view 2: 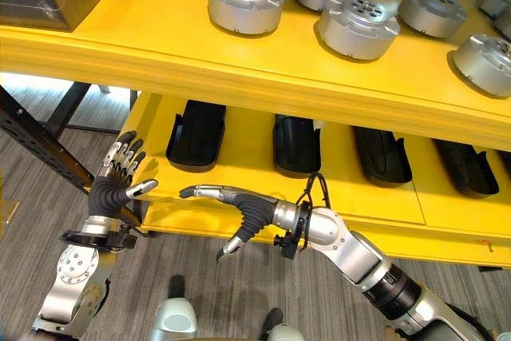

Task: Move parts from the plastic box to the shelf.

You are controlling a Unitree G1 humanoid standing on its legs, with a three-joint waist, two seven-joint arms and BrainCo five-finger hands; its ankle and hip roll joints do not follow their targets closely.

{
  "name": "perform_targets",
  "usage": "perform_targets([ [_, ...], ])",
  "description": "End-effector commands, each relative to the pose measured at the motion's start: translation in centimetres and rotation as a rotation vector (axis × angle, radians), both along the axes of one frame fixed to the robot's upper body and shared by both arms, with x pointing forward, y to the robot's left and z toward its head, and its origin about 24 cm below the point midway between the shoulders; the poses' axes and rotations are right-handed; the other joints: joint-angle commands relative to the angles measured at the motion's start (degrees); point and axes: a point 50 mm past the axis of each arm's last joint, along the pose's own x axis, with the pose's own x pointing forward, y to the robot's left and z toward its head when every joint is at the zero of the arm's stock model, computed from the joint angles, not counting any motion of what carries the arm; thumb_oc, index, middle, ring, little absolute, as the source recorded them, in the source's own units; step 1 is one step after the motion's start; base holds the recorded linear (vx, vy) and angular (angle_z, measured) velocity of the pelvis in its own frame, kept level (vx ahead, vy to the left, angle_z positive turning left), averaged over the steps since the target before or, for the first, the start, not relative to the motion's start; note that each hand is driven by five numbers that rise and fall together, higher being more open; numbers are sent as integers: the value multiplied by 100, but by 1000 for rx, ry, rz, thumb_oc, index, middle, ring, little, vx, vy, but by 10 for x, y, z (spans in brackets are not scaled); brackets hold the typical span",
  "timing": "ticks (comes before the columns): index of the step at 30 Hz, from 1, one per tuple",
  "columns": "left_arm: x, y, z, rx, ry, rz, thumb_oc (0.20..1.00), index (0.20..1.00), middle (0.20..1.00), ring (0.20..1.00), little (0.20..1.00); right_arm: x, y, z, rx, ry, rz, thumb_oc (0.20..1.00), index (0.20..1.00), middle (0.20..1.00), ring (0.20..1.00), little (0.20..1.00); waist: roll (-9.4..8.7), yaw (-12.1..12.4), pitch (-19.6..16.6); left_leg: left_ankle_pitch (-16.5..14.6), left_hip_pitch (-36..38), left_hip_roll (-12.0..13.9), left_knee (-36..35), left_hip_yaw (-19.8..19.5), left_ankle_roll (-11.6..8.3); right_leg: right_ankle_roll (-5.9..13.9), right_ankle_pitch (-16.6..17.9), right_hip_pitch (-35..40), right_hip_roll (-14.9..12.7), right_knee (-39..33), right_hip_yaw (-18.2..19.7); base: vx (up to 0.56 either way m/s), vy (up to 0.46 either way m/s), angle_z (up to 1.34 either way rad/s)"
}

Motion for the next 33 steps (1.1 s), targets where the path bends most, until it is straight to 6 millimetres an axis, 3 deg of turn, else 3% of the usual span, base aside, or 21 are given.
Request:
perform_targets([
  [1,-2,-6,41,51,-250,-95,1000,1000,1000,1000,1000,2,13,19,22,-78,53,1000,1000,1000,1000,1000,0,87,185,-201,91,-23,295,128,31,18,-385,196,-40,514,-165,13,50,3],
  [4,1,-8,52,16,-309,-98,1000,1000,1000,1000,1000,10,24,4,-21,-45,48,1000,1000,1000,1000,1000,57,185,197,-220,55,-90,327,31,65,19,-417,226,-61,552,-199,44,87,8],
  [11,5,-11,68,17,-388,-93,1000,1000,1000,1000,1000,20,37,-9,-61,-123,-35,1000,1000,1000,1000,1000,85,337,227,-258,-80,-192,418,-151,105,40,-455,223,-87,636,-237,26,28,12],
  [23,12,-17,88,-43,-484,-44,1000,1000,1000,1000,1000,49,46,3,8,-396,-310,1000,1000,1000,1000,1000,355,391,488,-296,-462,-329,705,-295,157,14,-535,44,-181,819,-208,-25,48,5],
  [26,11,-17,87,-82,-470,-40,1000,1000,1000,1000,1000,54,46,0,-11,-372,-338,1000,1000,1000,1000,1000,448,398,497,-334,-483,-379,773,-331,174,9,-559,26,-234,875,-201,19,99,5],
  [33,15,-23,87,-77,-454,-71,1000,1000,1000,1000,1000,68,55,-6,-75,-372,-390,1000,1000,1000,1000,1000,458,527,661,-417,-624,-472,949,-455,230,13,-580,-63,-279,1043,-221,6,5,2],
])
